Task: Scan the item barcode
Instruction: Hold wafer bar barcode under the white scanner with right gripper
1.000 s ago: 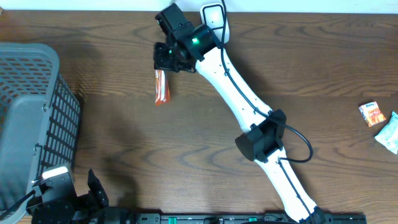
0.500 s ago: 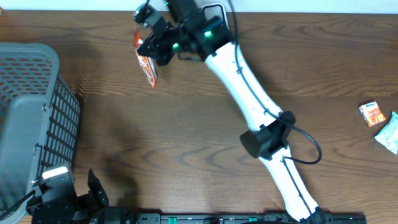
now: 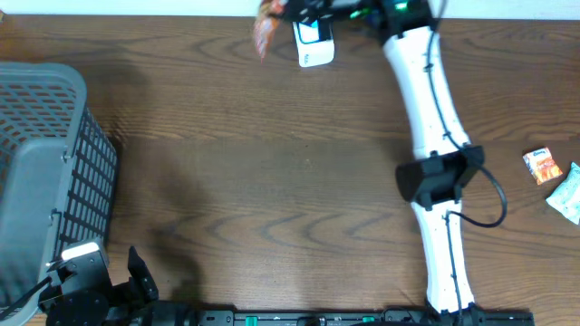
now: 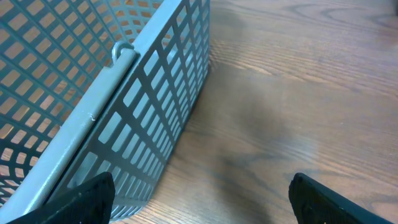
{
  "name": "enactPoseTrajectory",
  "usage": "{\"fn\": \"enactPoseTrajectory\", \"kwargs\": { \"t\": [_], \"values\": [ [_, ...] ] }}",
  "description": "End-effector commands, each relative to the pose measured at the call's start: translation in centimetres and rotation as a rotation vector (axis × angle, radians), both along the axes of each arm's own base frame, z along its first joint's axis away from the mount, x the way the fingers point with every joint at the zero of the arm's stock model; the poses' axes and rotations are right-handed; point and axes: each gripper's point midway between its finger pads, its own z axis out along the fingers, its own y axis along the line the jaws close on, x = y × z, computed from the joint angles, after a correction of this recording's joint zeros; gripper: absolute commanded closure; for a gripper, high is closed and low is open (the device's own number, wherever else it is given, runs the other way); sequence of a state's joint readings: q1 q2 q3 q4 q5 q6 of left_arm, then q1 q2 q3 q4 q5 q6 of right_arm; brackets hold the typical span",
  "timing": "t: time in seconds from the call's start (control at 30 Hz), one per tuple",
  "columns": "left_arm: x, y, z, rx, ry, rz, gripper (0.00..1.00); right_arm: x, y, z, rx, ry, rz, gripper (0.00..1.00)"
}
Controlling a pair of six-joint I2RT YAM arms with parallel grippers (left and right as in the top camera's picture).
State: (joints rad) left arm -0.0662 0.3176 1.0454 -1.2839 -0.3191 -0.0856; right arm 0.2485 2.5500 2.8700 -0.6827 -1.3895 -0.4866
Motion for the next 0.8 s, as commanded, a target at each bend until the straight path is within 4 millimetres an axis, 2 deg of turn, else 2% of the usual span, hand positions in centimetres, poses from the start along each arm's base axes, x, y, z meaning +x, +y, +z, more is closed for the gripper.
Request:
{"fn": "enactPoseTrajectory", "kwargs": {
  "t": [0.0, 0.2, 0.37, 0.43, 0.5, 0.67, 0.77],
  "values": [
    [-0.1, 0.1, -0.1, -0.003, -0.002, 0.007, 0.1, 0.2, -1.8, -1.7, 0.061, -0.001, 0.121, 0.98],
    [-0.1, 0.1, -0.1, -0.003, -0.002, 0.007, 0.1, 3.8, -1.4, -4.9, 0.073, -0.07, 0.094, 0.98],
    [-0.1, 0.1, -0.1, -0.003, -0.002, 0.007, 0.1, 7.3, -0.5, -7.1, 0.097, -0.064, -0.042, 0.98],
    [-0.1, 0.1, -0.1, -0.003, -0.002, 0.007, 0.1, 9.3, -0.5, -8.0, 0.117, -0.022, -0.135, 0.99],
    [-0.1, 0.1, -0.1, -0.003, -0.002, 0.007, 0.1, 11.2, -0.7, -8.9, 0.147, 0.011, -0.22, 0.99],
    [-0.1, 0.1, -0.1, -0.003, -0.002, 0.007, 0.1, 14.2, -2.3, -10.7, 0.246, 0.072, -0.351, 0.99],
    [-0.1, 0.1, -0.1, -0.003, -0.002, 0.007, 0.1, 15.8, -3.5, -12.9, 0.259, 0.127, -0.416, 0.99]
  ]
}}
